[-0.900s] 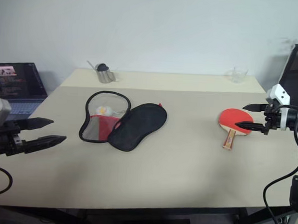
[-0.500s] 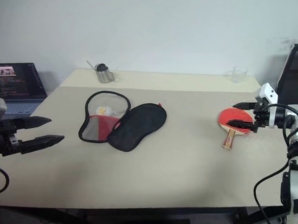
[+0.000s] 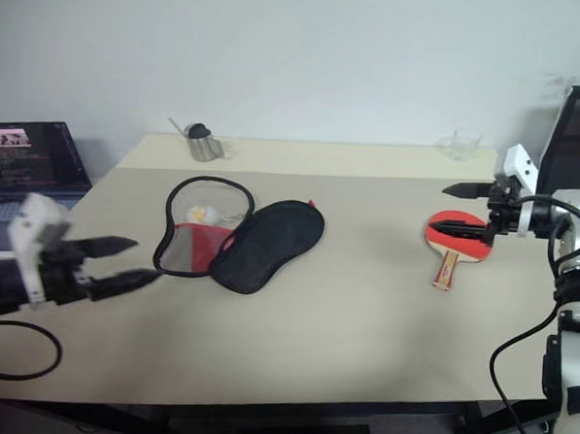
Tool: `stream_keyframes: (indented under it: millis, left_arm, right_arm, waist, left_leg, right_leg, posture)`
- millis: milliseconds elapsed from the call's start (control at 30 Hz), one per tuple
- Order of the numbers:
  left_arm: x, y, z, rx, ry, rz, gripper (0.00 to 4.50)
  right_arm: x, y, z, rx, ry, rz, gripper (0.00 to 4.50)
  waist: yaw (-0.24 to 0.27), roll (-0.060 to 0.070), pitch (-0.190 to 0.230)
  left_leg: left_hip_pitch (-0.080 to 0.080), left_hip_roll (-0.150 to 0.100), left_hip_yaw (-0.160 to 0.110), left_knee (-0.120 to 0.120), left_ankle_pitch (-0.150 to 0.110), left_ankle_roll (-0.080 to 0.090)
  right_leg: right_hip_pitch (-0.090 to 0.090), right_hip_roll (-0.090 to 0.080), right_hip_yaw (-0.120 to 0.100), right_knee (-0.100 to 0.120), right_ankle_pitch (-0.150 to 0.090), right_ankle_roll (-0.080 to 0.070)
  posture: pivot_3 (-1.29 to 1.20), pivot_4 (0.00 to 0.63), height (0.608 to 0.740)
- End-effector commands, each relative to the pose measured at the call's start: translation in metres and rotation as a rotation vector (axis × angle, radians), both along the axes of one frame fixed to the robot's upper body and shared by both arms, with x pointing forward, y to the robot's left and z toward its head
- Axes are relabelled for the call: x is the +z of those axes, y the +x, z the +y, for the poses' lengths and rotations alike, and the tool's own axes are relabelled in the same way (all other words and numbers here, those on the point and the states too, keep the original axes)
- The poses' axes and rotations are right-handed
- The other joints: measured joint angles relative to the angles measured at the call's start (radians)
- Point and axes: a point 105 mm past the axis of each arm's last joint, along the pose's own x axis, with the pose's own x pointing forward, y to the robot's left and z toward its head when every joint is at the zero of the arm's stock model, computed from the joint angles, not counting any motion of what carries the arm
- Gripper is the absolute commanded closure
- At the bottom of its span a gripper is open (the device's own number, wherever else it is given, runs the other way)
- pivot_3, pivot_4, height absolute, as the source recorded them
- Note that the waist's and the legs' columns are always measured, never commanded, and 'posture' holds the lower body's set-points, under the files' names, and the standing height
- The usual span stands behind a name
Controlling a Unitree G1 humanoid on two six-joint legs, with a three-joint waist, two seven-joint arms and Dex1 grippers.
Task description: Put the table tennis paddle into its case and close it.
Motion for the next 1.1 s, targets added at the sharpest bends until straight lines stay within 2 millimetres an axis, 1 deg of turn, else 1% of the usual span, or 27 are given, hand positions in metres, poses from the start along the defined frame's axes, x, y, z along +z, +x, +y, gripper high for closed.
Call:
stream_keyframes:
  millis: [33,67,133,267,400,467,533,633,700,767,833,967,1100]
  left_arm:
    - [-0.009,0.014,-0.036,-0.060,-0.028,-0.038,0.04]
    - [-0.009,0.019,-0.046,-0.068,-0.059,-0.047,0.04]
    - [-0.012,0.026,-0.059,-0.081,-0.070,-0.053,0.04]
    - [-0.022,0.048,-0.072,-0.033,0.007,-0.093,0.04]
    - [-0.036,0.057,-0.087,-0.066,0.073,-0.101,0.04]
    - [-0.044,0.063,-0.088,-0.066,0.142,-0.107,0.04]
    - [-0.048,0.069,-0.091,-0.073,0.173,-0.119,0.04]
    - [-0.052,0.080,-0.100,-0.079,0.195,-0.132,0.04]
    - [-0.050,0.085,-0.105,-0.068,0.164,-0.142,0.04]
    - [-0.053,0.087,-0.108,-0.071,0.173,-0.138,0.04]
    - [-0.065,0.089,-0.106,-0.058,0.216,-0.112,0.04]
    - [-0.079,0.089,-0.102,-0.040,0.237,-0.064,0.04]
    - [-0.084,0.090,-0.101,-0.011,0.216,-0.038,0.04]
  right_arm:
    - [0.004,-0.013,0.025,0.113,0.017,-0.008,0.00]
    - [0.004,-0.016,0.030,0.129,0.025,-0.007,0.00]
    - [0.003,-0.019,0.037,0.138,0.036,-0.004,0.00]
    - [-0.004,-0.029,0.051,0.164,0.052,0.017,0.00]
    - [-0.010,-0.032,0.056,0.151,0.060,0.034,0.00]
    - [-0.012,-0.033,0.059,0.148,0.066,0.038,0.00]
    - [-0.012,-0.035,0.061,0.150,0.070,0.041,0.00]
    - [-0.013,-0.037,0.064,0.151,0.077,0.044,0.00]
    - [-0.013,-0.037,0.065,0.147,0.082,0.046,0.00]
    - [-0.014,-0.037,0.065,0.144,0.083,0.050,0.00]
    - [-0.015,-0.035,0.065,0.135,0.083,0.052,0.00]
    - [-0.014,-0.034,0.067,0.130,0.085,0.051,0.00]
    - [-0.014,-0.033,0.067,0.126,0.085,0.051,0.00]
  waist:
    - [0.003,0.000,0.000]
    - [0.005,0.000,0.000]
    - [0.008,-0.001,0.000]
    - [0.010,-0.002,0.000]
    - [0.008,-0.002,0.000]
    - [0.006,-0.002,0.000]
    - [0.005,-0.002,0.000]
    - [0.007,-0.002,0.000]
    - [0.008,-0.002,-0.001]
    - [0.008,-0.002,-0.001]
    - [0.006,-0.002,-0.001]
    - [0.006,-0.002,-0.001]
    - [0.007,-0.002,-0.001]
  left_leg:
    - [0.000,0.000,0.000,0.000,0.000,0.000]
    - [-0.001,0.000,0.000,0.001,0.000,0.000]
    - [-0.002,0.000,-0.001,0.003,0.000,0.000]
    - [-0.002,-0.001,-0.001,0.003,0.000,0.000]
    - [-0.001,-0.001,0.000,0.003,0.000,0.000]
    - [-0.001,-0.001,0.000,0.003,0.000,0.000]
    - [-0.001,-0.001,0.000,0.003,0.000,0.000]
    - [-0.001,-0.001,0.000,0.003,0.000,0.000]
    - [-0.001,-0.001,-0.001,0.004,0.000,0.000]
    - [-0.002,-0.002,0.000,0.004,0.000,0.000]
    - [-0.002,-0.001,0.000,0.003,0.000,0.000]
    - [-0.001,-0.001,0.000,0.003,0.000,0.001]
    - [-0.001,-0.001,0.000,0.004,0.000,0.001]
  right_leg:
    - [0.000,0.000,0.000,0.000,0.001,0.001]
    - [0.000,0.000,0.000,0.001,0.001,0.001]
    - [0.000,0.000,0.000,0.000,0.003,0.001]
    - [0.000,0.000,0.000,-0.001,0.003,0.002]
    - [0.001,0.000,0.001,-0.001,0.004,0.002]
    - [0.001,0.000,0.001,-0.001,0.004,0.002]
    - [0.001,0.000,0.001,-0.001,0.003,0.002]
    - [0.001,0.001,0.001,-0.001,0.003,0.002]
    - [0.001,0.001,0.001,-0.001,0.004,0.003]
    - [0.001,0.001,0.001,-0.001,0.004,0.003]
    - [0.001,0.001,0.002,-0.002,0.004,0.003]
    - [0.001,0.001,0.001,-0.001,0.004,0.003]
    - [0.001,0.001,0.001,-0.001,0.004,0.003]
  posture:
    - [0.00,0.150,0.740]
    - [0.00,0.150,0.740]
    - [0.00,0.150,0.740]
    - [0.00,0.150,0.740]
    - [0.00,0.150,0.740]
    - [0.00,0.150,0.740]
    - [0.00,0.150,0.740]
    - [0.00,0.150,0.740]
    - [0.00,0.150,0.740]
    - [0.00,0.150,0.740]
    - [0.00,0.150,0.740]
    - [0.00,0.150,0.740]
    - [0.00,0.150,0.740]
